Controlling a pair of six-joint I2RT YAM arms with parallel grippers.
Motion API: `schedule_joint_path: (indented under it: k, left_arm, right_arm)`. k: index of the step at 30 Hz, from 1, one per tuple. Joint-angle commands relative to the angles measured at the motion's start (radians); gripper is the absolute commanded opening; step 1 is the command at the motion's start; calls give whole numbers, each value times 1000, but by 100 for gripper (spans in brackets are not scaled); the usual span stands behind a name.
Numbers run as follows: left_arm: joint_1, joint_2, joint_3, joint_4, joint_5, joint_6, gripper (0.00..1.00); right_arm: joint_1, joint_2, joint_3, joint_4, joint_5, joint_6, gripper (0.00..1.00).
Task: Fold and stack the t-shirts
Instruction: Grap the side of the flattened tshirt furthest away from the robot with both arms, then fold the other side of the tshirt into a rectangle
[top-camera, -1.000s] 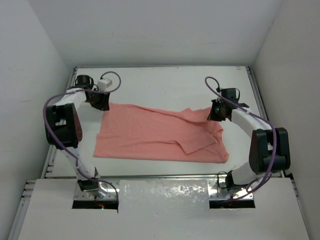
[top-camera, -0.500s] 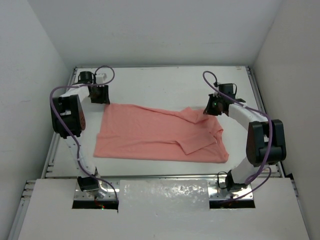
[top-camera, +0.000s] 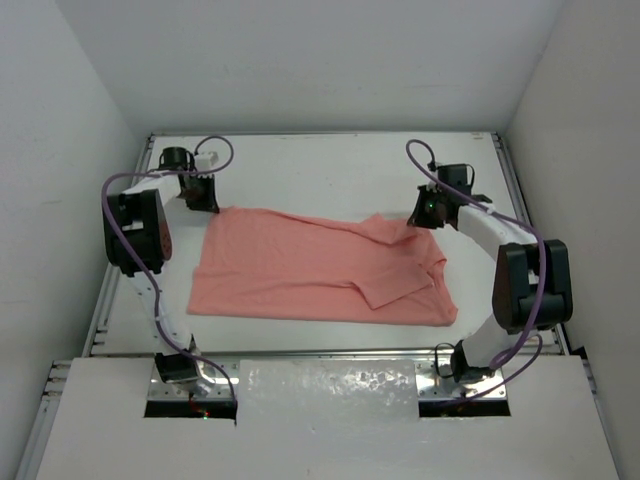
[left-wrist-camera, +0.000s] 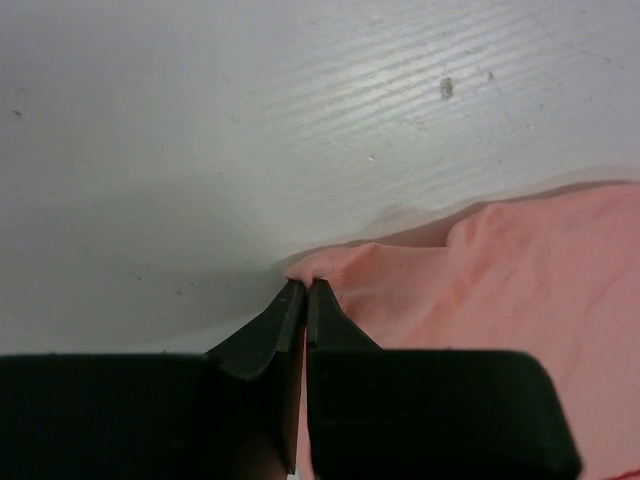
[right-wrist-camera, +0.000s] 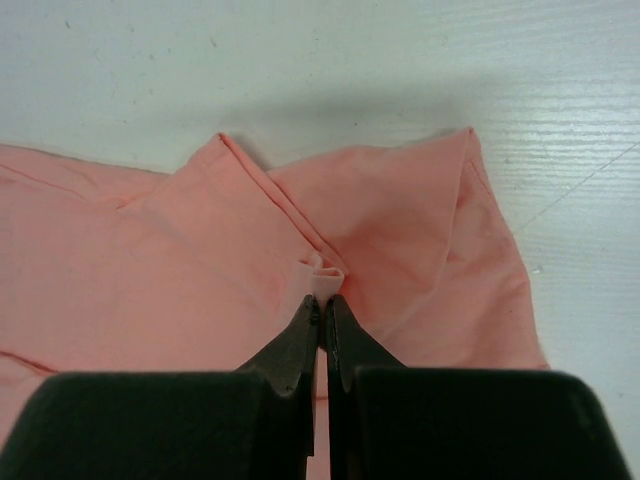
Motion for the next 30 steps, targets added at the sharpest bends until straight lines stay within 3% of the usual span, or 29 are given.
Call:
schedule_joint_path:
  k: [1,6,8,12,15,20,30]
  left_arm:
    - [-7,-61,-34,-2,81,90,0]
    - [-2,-188,-53,-52,167,295,0]
    - [-1,-243,-65,-129,166,444,0]
    - [10,-363,-203,-189,118,705,0]
    - [27,-409,-299,-238,115,821,0]
    - [30,-448,-406,-238,106,883,0]
    - [73,-460,-351,-272,89,946,0]
  right_arm:
    - [1,-51,48,-10,9,-27,0]
    - [-6,-135,17,-75,41,-71,0]
    - [-6,-202,-12,-86,45,-79,0]
    - [-7,-319,-121,-114,54,-93,0]
    - [-10,-373,-202,-117,62,-94,0]
    - [-15,-411,-308,-135,82,-102,0]
    - [-70,-437,-327,-128,55,-91,0]
